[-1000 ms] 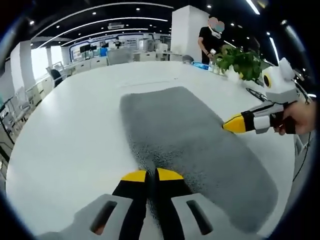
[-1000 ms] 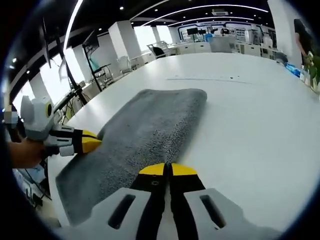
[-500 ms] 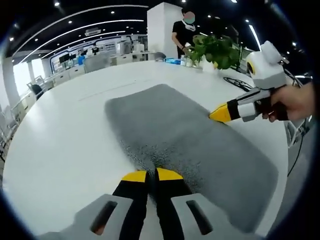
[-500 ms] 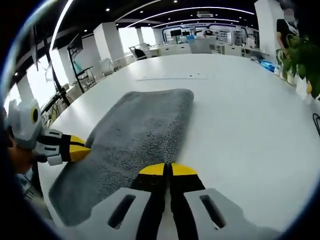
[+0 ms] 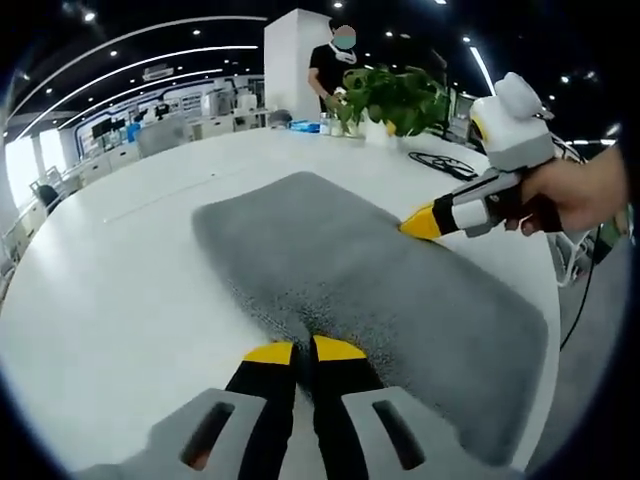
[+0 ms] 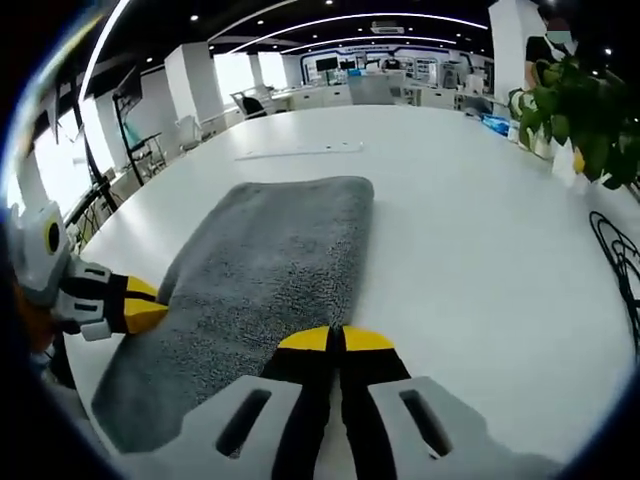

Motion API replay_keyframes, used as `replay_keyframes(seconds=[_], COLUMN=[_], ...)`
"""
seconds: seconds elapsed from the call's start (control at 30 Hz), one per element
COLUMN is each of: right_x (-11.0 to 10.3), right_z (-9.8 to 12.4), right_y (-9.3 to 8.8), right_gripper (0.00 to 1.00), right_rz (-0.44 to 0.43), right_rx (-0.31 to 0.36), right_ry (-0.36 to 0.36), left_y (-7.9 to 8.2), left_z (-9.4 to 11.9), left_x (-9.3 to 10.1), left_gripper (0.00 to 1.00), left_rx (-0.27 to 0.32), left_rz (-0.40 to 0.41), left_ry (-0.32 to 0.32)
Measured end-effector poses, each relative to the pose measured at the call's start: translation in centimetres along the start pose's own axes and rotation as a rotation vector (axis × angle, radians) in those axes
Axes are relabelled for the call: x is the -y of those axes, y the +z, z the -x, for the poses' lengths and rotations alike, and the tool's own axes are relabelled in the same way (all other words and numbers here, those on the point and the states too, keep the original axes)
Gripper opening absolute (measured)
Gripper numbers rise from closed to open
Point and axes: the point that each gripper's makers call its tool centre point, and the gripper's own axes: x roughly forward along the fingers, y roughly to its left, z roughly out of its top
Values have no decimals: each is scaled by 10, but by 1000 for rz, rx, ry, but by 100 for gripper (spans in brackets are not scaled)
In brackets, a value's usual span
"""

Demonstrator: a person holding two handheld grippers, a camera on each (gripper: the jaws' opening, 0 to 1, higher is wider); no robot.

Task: Fold the towel on the table until its edges align and the towel forms a compact rectangular stack.

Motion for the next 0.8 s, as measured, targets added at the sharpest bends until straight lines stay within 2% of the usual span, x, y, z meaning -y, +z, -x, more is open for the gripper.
replay_keyframes(seconds=[0.07, 0.13, 0.17, 0.27, 0.37, 0.5, 0.53, 0.6, 0.73, 0.8], right_x=[-5, -3, -3, -3, -3, -5, -5, -6, -7, -6], right_z=[5, 0, 0, 0, -2, -2, -1, -1, -1, -1], right_y=[4, 2, 1, 2, 1, 2, 3, 2, 4, 4], right_gripper=[0, 0, 0, 0, 0, 0, 1, 1, 1, 2], right_rz=[15, 27, 33, 26, 12, 92, 106, 145, 184, 168], right_rx=[-3, -7, -8, -7, -6, -21, -22, -25, -29, -31], right_ry=[3, 5, 7, 11, 26, 50, 52, 55, 70, 82], left_y=[0, 1, 1, 1, 0, 1, 1, -1, -3, -3], left_z=[1, 2, 2, -1, -1, 1, 1, 1, -1, 0], left_x=[-1, 0, 1, -2, -3, -2, -2, -3, -7, -6], left_gripper=[5, 5, 5, 5, 5, 5, 5, 5, 5, 6], left_rx=[5, 8, -4, -14, -1, 7, 15, 38, 26, 31], left_rz=[-2, -8, -54, -46, -15, -12, 3, 105, 100, 145], left_ry=[4, 8, 12, 24, 29, 29, 29, 24, 1, -29])
